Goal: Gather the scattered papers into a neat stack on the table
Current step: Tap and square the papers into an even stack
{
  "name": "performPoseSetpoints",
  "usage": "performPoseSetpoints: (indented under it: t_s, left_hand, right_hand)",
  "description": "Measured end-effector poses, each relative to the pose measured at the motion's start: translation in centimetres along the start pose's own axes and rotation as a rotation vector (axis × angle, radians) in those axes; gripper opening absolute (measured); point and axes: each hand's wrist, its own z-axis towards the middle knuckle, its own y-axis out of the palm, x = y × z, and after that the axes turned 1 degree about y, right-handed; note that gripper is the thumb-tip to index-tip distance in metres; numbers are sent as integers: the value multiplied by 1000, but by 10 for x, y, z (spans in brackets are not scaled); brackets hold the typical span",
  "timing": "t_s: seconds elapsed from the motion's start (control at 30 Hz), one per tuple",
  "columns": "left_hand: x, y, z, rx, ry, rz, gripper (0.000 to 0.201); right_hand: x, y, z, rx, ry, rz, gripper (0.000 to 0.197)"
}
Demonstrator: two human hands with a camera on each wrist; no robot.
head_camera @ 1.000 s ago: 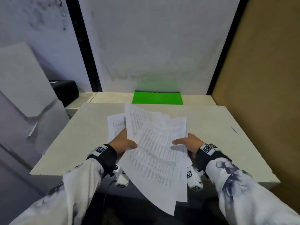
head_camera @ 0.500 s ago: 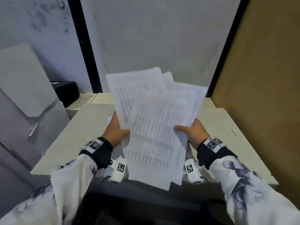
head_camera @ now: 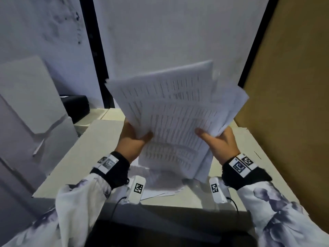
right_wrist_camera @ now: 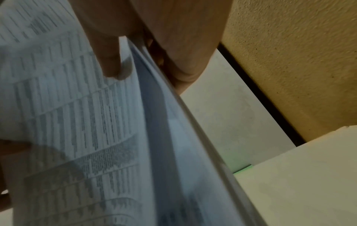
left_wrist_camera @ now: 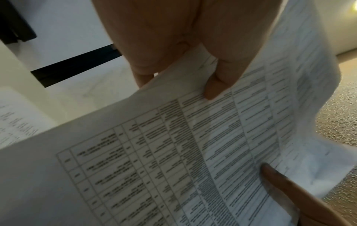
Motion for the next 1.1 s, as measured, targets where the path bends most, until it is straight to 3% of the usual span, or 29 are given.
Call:
performPoseSetpoints:
  t_s: [0.2, 0.5, 0.73, 0.87, 1.0, 1.1]
  left_hand:
    - [-3, 8, -4, -41, -37, 38, 70]
    - [-9, 13, -12, -34, -15, 96, 49]
    - [9, 15, 12, 82, 87, -13, 39]
    - [19, 23, 23, 24, 80, -109, 35]
    - [5, 25, 9, -53, 34, 29, 45]
    - [1, 31, -1, -33, 27, 19, 41]
  right_hand:
    - [19, -7, 0, 47, 99, 91, 56]
    - [45, -20, -11, 42, 168, 100, 38]
    - [16, -13, 3, -42, 158, 89, 28]
    - [0, -8, 17, -131, 157, 50, 51]
    - [10, -24, 12, -107, 201, 12, 46]
    - [24, -32, 3, -132, 261, 6, 53]
